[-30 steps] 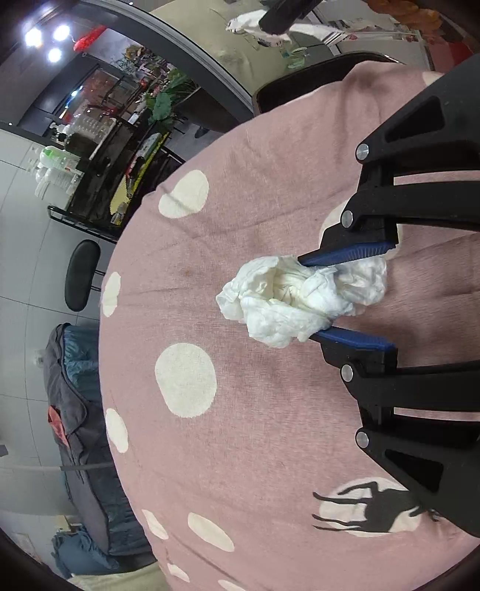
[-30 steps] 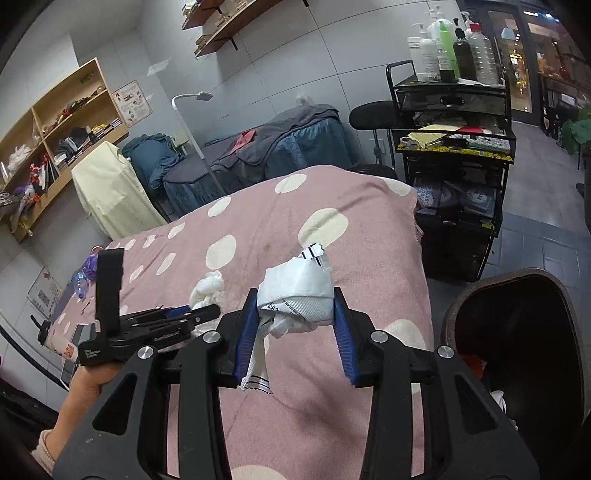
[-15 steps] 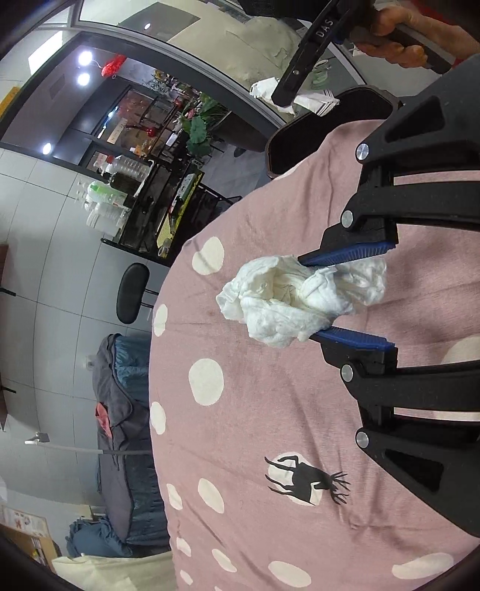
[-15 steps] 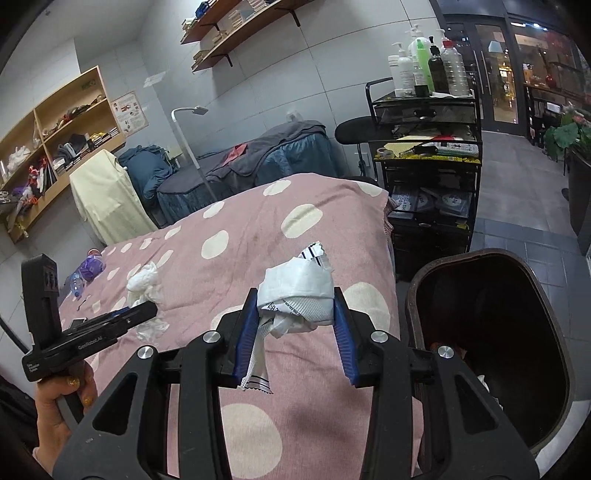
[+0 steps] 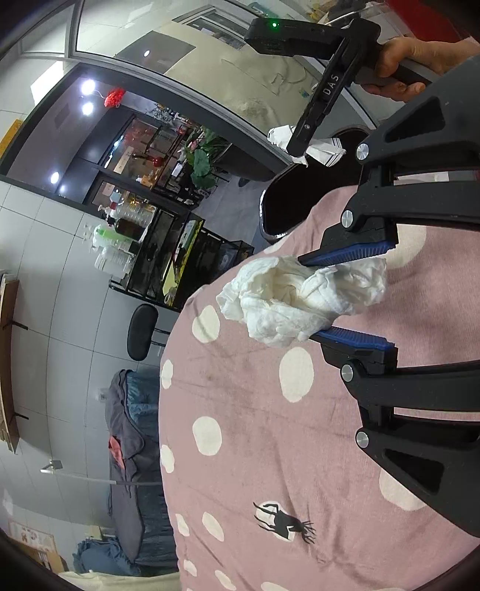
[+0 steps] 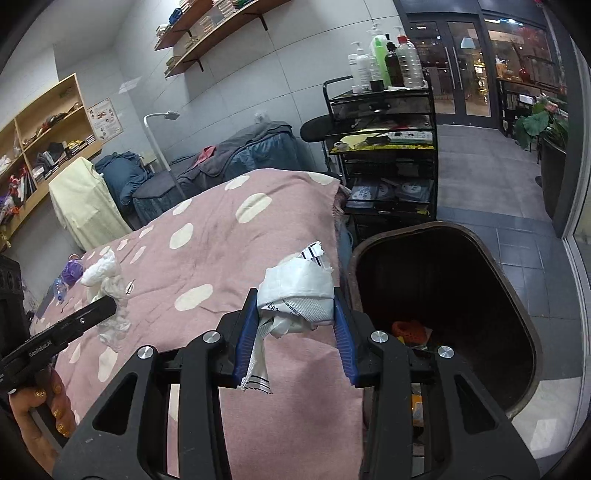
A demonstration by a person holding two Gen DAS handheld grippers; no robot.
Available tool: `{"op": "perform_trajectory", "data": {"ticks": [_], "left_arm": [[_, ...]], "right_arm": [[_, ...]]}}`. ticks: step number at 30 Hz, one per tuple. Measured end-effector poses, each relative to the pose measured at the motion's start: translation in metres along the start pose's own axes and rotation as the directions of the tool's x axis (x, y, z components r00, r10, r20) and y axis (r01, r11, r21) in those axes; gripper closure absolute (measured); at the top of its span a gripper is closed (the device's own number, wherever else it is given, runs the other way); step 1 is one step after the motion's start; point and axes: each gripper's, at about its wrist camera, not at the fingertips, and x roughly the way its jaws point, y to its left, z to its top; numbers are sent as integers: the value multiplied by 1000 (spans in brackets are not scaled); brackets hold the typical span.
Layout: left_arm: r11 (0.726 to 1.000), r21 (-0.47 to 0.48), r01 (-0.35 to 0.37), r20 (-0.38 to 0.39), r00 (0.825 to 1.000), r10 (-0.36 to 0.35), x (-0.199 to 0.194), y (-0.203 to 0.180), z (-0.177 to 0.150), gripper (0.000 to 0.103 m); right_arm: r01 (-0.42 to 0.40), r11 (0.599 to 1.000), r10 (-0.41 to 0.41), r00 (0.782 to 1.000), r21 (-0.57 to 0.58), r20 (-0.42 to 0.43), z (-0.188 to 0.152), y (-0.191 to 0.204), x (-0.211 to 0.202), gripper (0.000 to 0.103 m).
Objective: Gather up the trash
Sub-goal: 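Carry both tissues over the bin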
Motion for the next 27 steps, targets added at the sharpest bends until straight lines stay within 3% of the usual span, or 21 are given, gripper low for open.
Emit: {"op": "perform_trajectory", "data": {"ticks": [9,18,25,27], "left_arm": [[996,37,85,-1,996,-85,8,-39,-3,71],[986,86,144,-25,989,-142,21,-69,-4,71],[981,104,165,-48,986,-161,31,-80,-5,71],[980,105,171,-55,985,-166,33,-82,-6,71]], "right_arm": [[148,988,-147,989,40,-20,-12,-52,-7,64],[336,942,-337,939,-21,-70,-20,-86,18,63],[357,934,-356,925,-12,-133,-33,-102,47,62],[359,933,-356,923,-8,-146,-38,-105,52,52]]}}
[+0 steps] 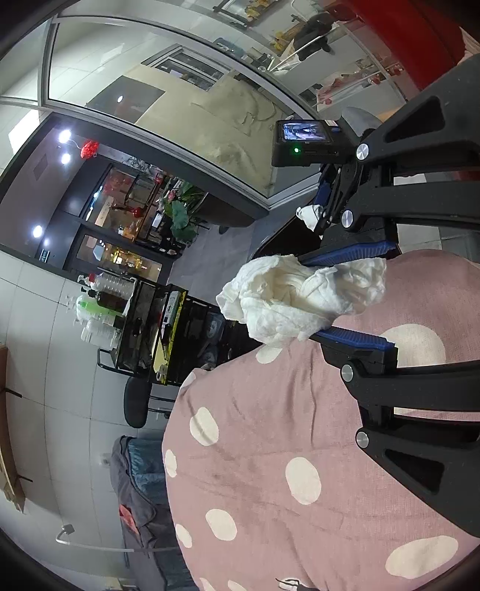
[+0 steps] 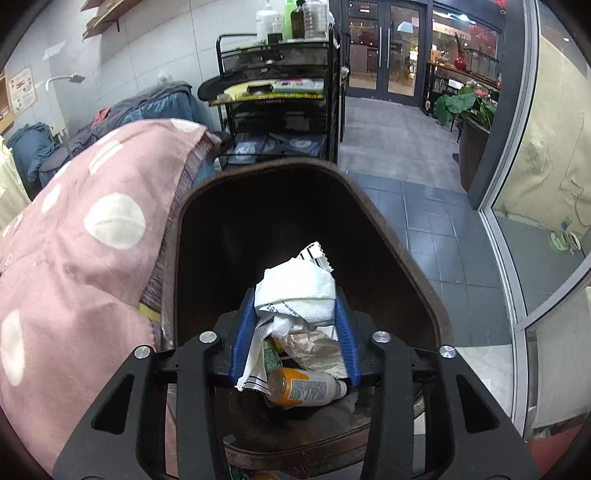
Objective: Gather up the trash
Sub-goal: 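Carry both tissues over the bin, then open the right gripper over the bin while the left releases its tissue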
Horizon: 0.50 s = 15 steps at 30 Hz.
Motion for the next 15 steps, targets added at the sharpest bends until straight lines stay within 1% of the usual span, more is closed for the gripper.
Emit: {"op": "perform_trajectory", "data": {"ticks": [1,2,3,7,10,15], "left_arm": [[1000,1,3,-3,1000,-3,1,-1,-1,71],[1000,3,5,-6,1000,-5,1,-2,-2,71],[1000,7,6,-10,1000,-6,3,-3,-2,71],[1000,15,18,-26,1000,-17,10,-6,-3,71],[999,41,25,-34,999,-24,16,-13,-2,71],[996,71,47,-64,997,-43,34,-25,2,71]], "right_arm": [[-3,1000,3,1000,11,0,-2,-2,1,40],[-7,1000,7,1000,21,4,-4,-1,0,30],[-11,999,11,1000,32,11,-4,-2,-1,28],[-12,998,11,999,57,31,-4,-7,-8,26],[-24,997,20,998,77,55,-3,-10,-19,23],[-15,996,6,995,90,100,-2,-15,-37,22]]}}
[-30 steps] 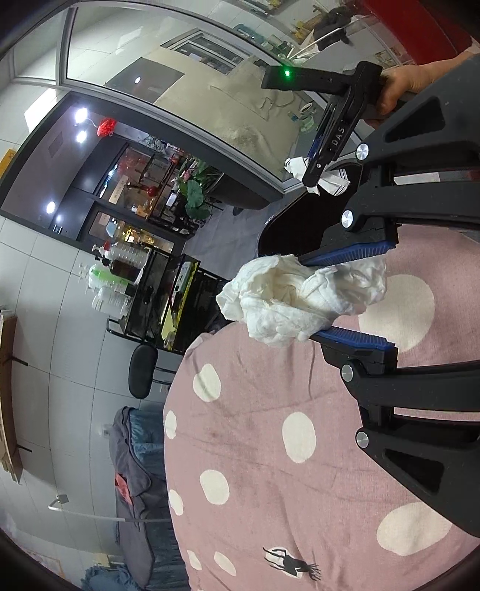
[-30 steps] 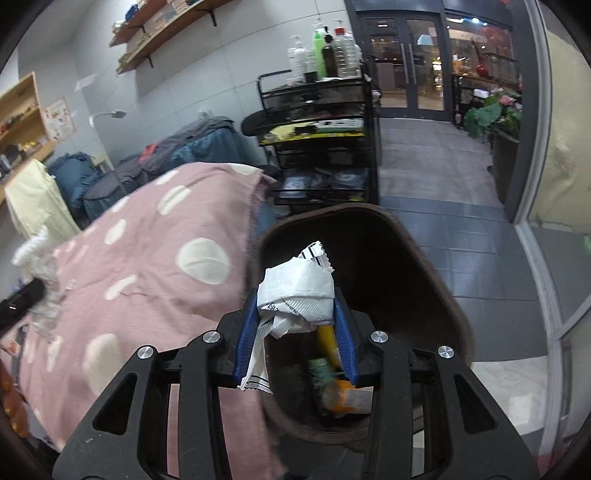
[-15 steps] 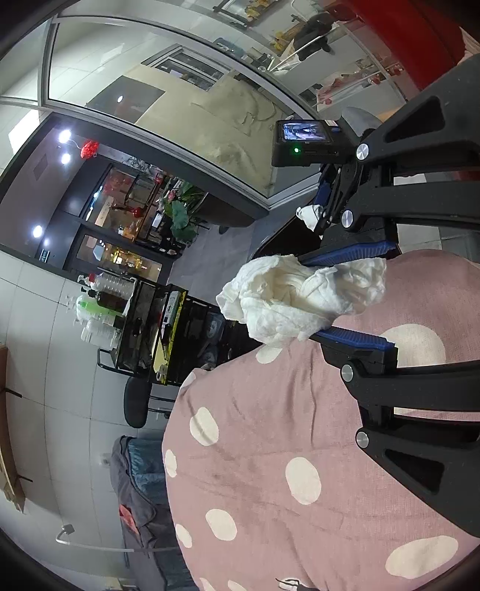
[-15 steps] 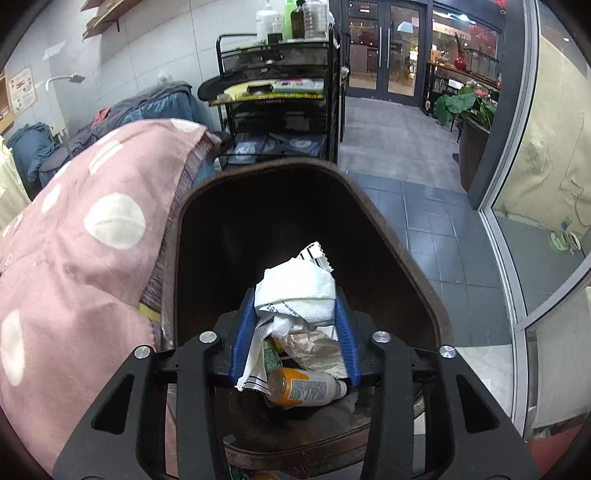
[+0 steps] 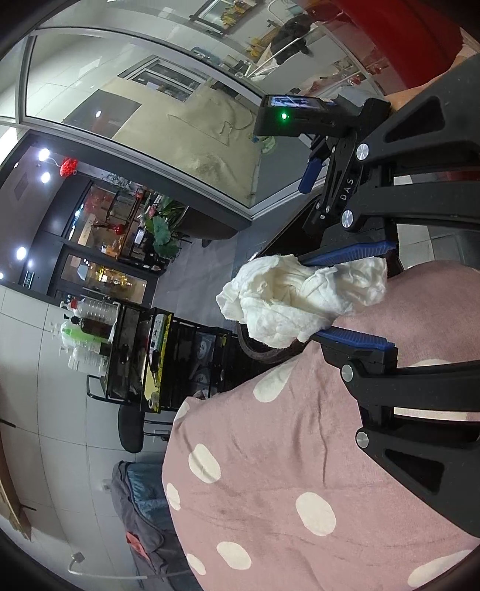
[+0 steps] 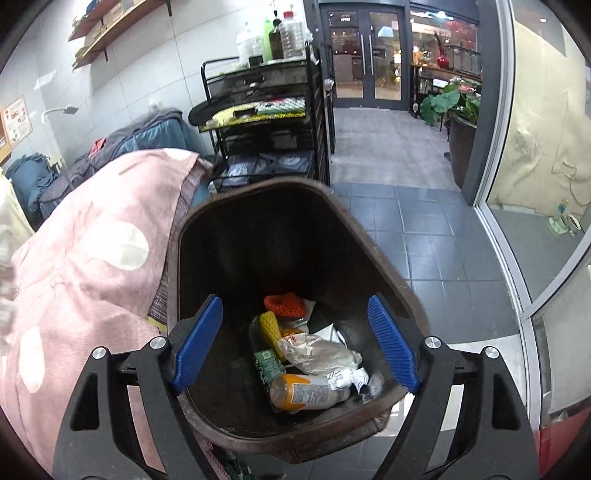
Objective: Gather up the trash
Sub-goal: 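Open the right gripper over the bin while the left releases its tissue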
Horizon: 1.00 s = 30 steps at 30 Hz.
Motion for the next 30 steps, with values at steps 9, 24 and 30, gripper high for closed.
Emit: {"op": "perform_trajectory", "data": {"ticks": [9,24,30], "left_arm": [[998,45,47,-77,996,-44,41,-20,16,71],[990,122,76,-219,975,-48,105,-47,25,71],[988,143,53,-243,970,-17,119,-53,26,38]], "right_arm": [[15,999,-16,999,42,38,0,-17,-26,19],[90,990,-95,994,110,49,-4,-49,-41,16],[108,986,-114,992,123,45,-4,-59,-44,16]]}}
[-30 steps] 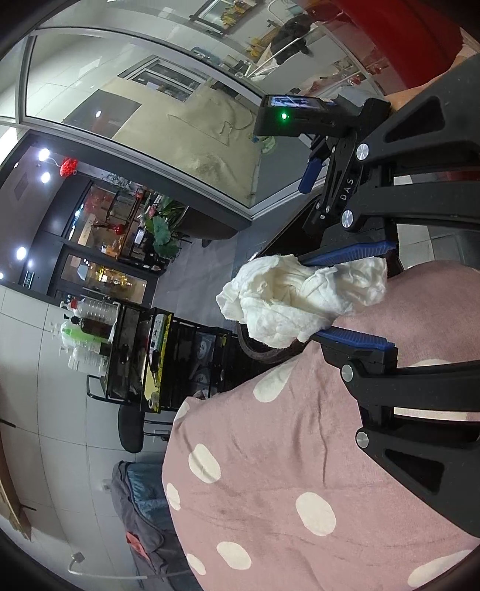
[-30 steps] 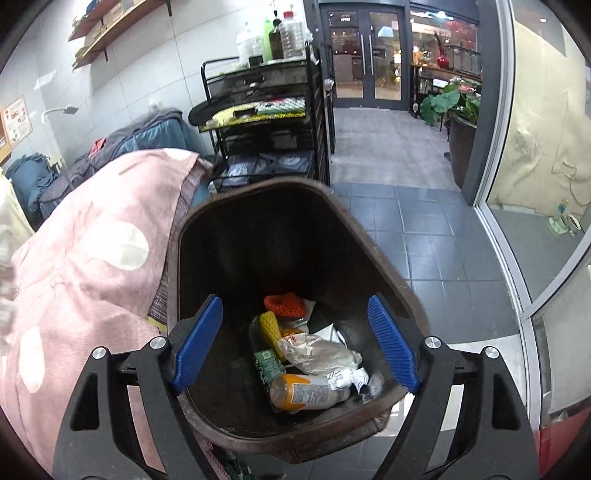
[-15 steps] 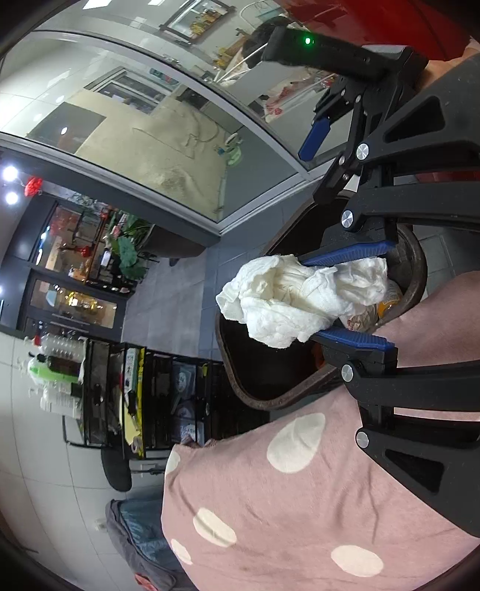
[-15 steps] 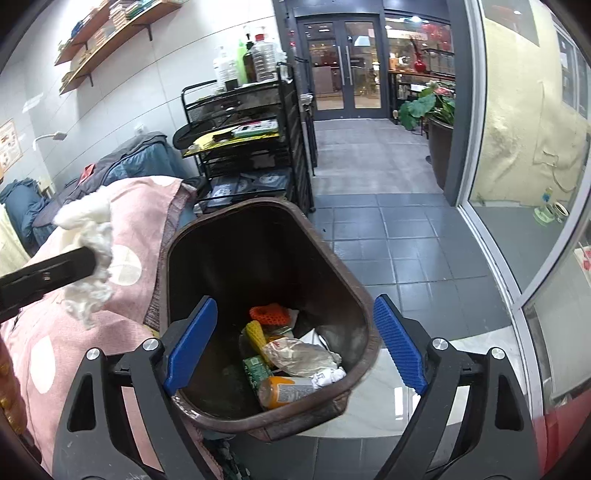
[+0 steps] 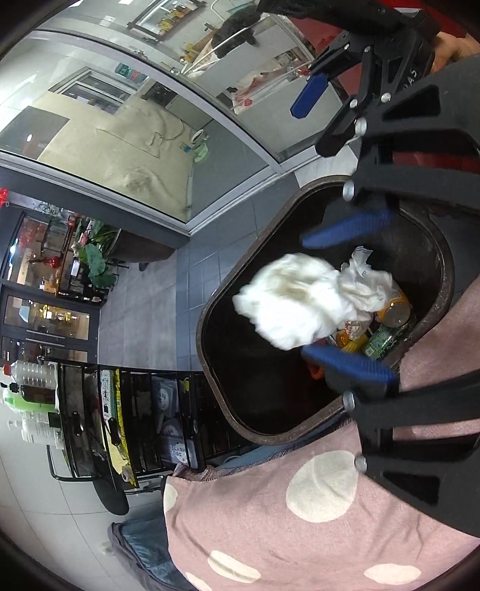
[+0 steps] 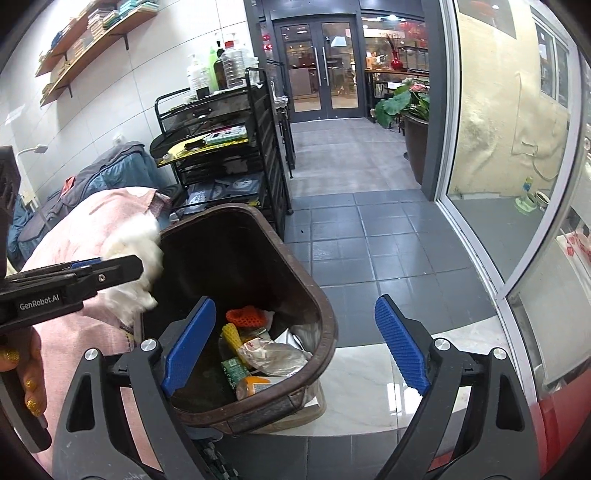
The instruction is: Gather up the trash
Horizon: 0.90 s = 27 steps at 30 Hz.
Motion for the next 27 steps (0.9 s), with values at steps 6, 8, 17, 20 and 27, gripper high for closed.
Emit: {"op": "perform_trajectory", "data": {"ticks": [6,8,17,20,27], "left_arm": [[1000,-14,15,64,998,-14,-10,1,1,13],[1000,-8,11,100,995,-10,-19,-1,0,6],[996,45,-73,242,968,60,-61,-11,-12,6],[994,44,-104,286,954,87,-76,-10,-21,6],[980,-9,-199,360,914,189,-112,2,-46,6]], "right_arm": [[24,999,-25,1000,29,5,1,-9,0,11],[25,999,-25,1000,39,4,1,-11,0,11],[-7,999,5,999,51,31,2,-5,-2,11],[-23,999,21,998,37,57,3,3,-6,11],[-59,998,60,991,-7,124,0,32,-22,8]]}}
